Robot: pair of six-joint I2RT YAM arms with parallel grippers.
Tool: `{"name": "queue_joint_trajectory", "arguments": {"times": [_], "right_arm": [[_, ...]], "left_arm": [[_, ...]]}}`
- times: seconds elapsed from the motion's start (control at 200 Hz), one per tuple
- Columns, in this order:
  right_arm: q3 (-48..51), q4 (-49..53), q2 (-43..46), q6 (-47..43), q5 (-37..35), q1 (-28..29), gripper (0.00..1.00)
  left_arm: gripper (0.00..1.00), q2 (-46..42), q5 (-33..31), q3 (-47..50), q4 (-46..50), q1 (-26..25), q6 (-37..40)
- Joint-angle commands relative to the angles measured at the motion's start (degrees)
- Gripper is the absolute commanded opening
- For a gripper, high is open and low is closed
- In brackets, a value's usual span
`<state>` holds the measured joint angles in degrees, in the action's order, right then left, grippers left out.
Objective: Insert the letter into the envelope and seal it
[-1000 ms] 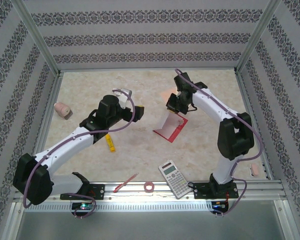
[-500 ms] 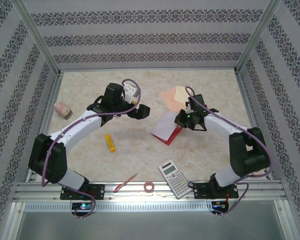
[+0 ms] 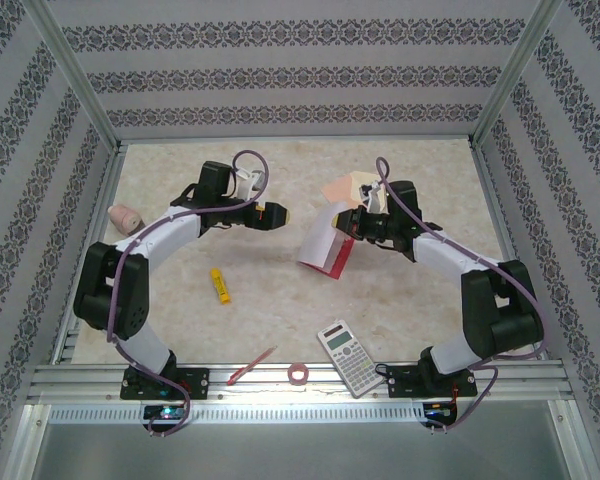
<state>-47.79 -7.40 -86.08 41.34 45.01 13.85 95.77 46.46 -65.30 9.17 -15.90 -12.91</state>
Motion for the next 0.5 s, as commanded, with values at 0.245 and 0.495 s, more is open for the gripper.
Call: {"name": "queue_joint_trajectory", "arguments": {"times": [0.245,0.495], "right_arm": [[-9.45,-2.48,4.17,3.38,11.18,1.75,0.0],[-14.4,-1.63,2.99,4.09,13.06,4.63,0.0]], "left_arm": [[1.0,2.96,11.68,-1.49,-9.53,2.83,-5.32],[1.0,4.34,16.99,-1.87,-16.37,4.53,-9.92]]}}
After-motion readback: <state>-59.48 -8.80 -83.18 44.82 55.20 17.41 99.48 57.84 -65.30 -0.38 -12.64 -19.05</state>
